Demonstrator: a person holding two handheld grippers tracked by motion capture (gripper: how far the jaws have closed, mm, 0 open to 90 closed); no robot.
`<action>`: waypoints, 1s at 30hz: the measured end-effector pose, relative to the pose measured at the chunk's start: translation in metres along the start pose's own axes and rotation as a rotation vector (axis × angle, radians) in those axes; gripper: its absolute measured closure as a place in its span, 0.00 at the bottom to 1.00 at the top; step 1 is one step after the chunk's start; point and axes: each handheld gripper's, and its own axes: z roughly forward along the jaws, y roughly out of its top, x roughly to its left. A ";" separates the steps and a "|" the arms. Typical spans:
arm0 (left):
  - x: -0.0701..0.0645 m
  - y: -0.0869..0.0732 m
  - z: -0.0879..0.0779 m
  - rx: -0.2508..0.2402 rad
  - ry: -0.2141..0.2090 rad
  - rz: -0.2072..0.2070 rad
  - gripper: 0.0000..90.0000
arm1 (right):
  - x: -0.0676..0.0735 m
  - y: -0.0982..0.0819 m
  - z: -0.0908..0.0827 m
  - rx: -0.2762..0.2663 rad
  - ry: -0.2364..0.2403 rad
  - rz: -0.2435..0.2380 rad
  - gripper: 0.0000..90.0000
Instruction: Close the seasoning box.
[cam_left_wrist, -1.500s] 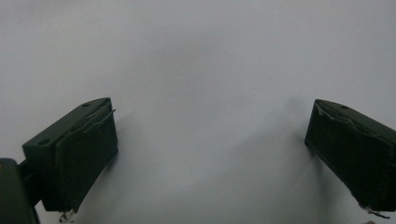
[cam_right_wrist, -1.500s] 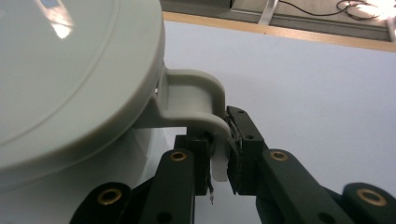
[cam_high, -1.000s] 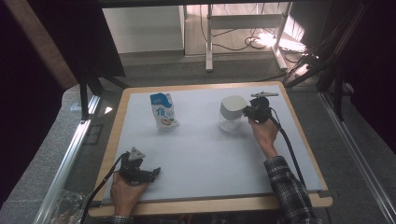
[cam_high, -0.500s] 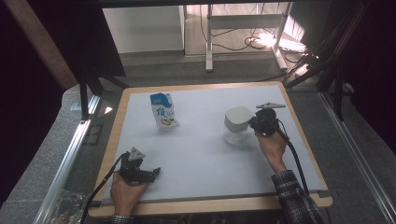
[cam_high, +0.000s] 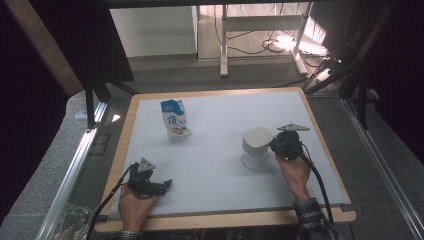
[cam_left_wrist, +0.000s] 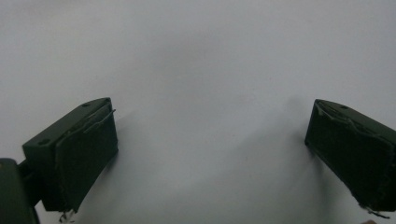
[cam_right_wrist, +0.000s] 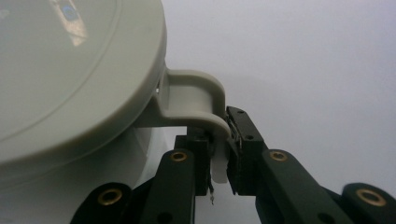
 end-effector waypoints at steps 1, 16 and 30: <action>0.000 0.000 0.000 0.000 0.001 0.001 0.02 | 0.001 -0.005 -0.003 -0.002 0.009 0.012 0.90; 0.000 0.000 0.000 0.000 0.001 0.000 0.02 | 0.006 -0.027 -0.011 -0.053 0.022 -0.019 0.88; 0.000 0.000 0.000 0.000 0.001 0.001 0.02 | 0.000 -0.029 -0.024 -0.035 0.089 -0.049 0.76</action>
